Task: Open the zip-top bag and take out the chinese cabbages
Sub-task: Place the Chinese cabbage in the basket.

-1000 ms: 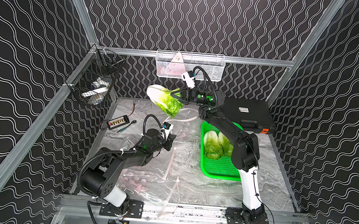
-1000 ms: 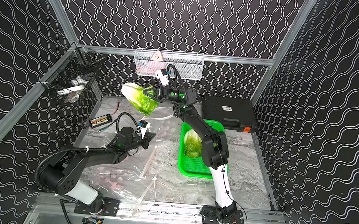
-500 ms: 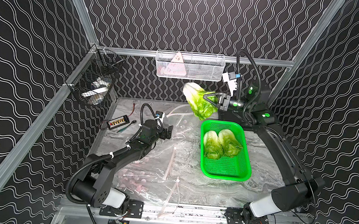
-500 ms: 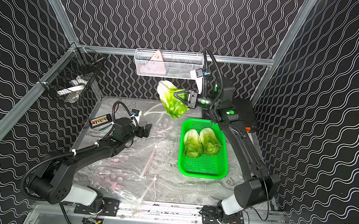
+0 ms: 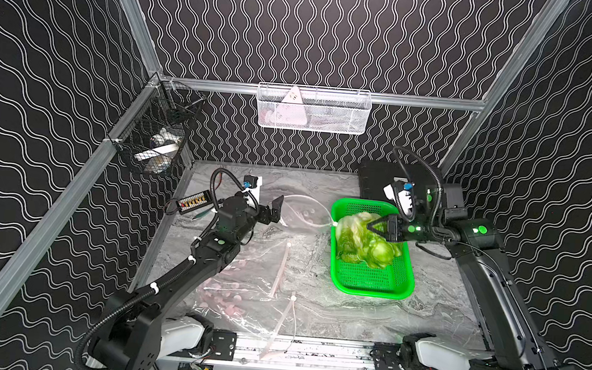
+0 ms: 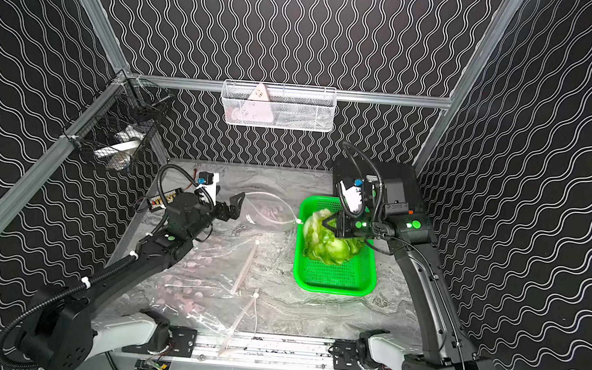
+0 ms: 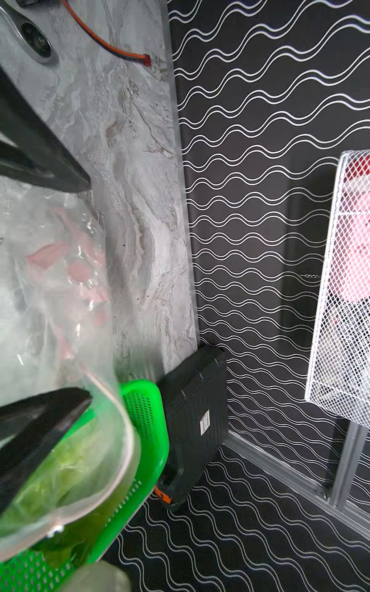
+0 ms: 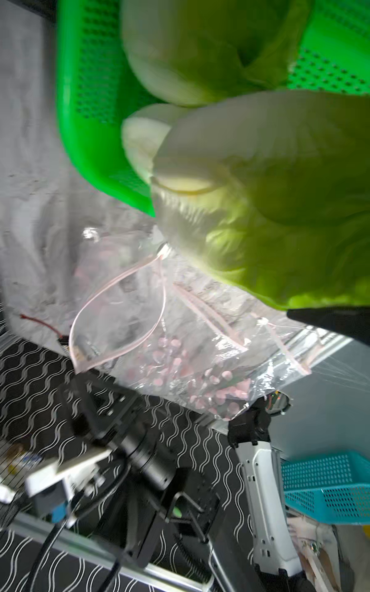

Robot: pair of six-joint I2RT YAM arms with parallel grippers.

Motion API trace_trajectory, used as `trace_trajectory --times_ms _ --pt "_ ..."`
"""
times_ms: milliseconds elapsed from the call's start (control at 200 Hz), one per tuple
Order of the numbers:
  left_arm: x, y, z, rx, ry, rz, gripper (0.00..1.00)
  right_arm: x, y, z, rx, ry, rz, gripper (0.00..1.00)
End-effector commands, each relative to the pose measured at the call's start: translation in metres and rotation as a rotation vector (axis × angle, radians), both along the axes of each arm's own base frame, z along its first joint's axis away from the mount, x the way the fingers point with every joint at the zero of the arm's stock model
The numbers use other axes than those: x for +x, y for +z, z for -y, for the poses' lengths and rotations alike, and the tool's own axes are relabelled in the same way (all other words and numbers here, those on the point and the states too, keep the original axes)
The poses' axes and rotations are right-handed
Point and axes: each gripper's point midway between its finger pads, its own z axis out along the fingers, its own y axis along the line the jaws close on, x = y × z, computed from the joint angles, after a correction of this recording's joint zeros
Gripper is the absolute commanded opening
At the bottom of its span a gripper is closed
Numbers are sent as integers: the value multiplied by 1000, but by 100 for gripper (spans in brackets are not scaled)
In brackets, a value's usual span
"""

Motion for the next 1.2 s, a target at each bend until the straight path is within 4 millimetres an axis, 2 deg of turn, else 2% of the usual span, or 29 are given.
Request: trace_trajectory --times_ms 0,110,220,300,435,545,595,665,710,821,911,986,1096,1196 --pt "-4 6 -7 0 31 -20 99 -29 -11 -6 54 69 -108 0" --pt "-10 8 -30 15 150 -57 99 -33 -21 -16 126 98 -178 0" --pt "-16 9 -39 20 192 -76 99 -29 -45 -21 150 106 -273 0" --pt "-20 13 -39 16 185 -62 99 -26 -64 -19 124 87 -323 0" --pt "-23 20 -30 -23 134 -47 99 -18 -102 -5 -5 15 -401 9" --pt "-23 22 -24 -49 102 -44 99 -11 -117 -1 -54 7 -435 15" --pt "-24 23 -23 -53 95 -35 99 -7 -130 6 -112 -22 -459 23" --pt "-24 26 -22 -45 85 -27 99 -2 -143 20 -219 -62 -470 45" --pt "-25 27 -21 -43 81 -27 99 2 -148 31 -291 -104 -470 56" --pt "-25 28 -16 -57 53 -25 99 15 -143 59 -428 -218 -397 69" --pt "-24 29 -9 -83 19 -24 99 30 -124 80 -521 -307 -306 66" --pt "-23 31 -3 -105 -8 -25 99 44 -101 79 -494 -338 -235 59" --pt "-23 33 3 -112 -40 -29 99 59 -74 51 -329 -308 -176 35" --pt "-24 32 2 -96 -41 -41 99 60 -75 17 -137 -219 -207 18"
